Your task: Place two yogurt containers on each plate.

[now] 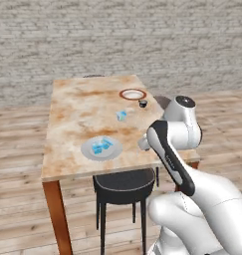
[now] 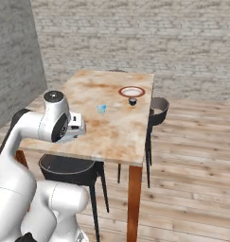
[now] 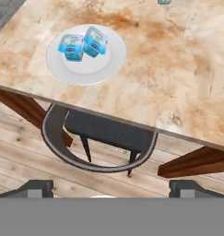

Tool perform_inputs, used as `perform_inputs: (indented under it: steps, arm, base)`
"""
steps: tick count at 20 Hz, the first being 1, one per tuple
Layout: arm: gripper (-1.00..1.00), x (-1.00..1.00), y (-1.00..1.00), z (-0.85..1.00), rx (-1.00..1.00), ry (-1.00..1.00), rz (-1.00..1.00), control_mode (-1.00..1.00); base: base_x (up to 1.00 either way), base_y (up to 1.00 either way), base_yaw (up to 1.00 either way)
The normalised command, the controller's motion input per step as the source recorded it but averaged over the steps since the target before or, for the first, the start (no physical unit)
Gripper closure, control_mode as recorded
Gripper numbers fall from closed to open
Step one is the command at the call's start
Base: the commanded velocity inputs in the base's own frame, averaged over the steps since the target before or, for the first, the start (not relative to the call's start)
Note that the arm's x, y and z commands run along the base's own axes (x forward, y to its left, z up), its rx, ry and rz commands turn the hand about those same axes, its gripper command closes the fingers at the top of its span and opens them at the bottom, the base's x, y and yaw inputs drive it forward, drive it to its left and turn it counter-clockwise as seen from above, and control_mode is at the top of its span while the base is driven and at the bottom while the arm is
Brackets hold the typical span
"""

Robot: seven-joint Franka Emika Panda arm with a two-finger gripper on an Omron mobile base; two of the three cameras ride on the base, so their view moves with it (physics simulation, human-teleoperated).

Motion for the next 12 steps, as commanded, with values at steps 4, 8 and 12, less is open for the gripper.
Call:
perform_inputs:
  steps: [4,8,12]
  arm:
    - [-1.00,0.00,0.00,0.00,0.00,0.00,0.00,1.00]
    - [-1.00,0.00,0.00,0.00,0.00,0.00,0.00,1.00]
    - [-1.00,0.00,0.00,0.00,0.00,0.00,0.00,1.00]
  base:
    - [0.29,-1.00,-0.01]
    - [0.69,-1.00,0.10]
    - [0.77,-1.00,0.11]
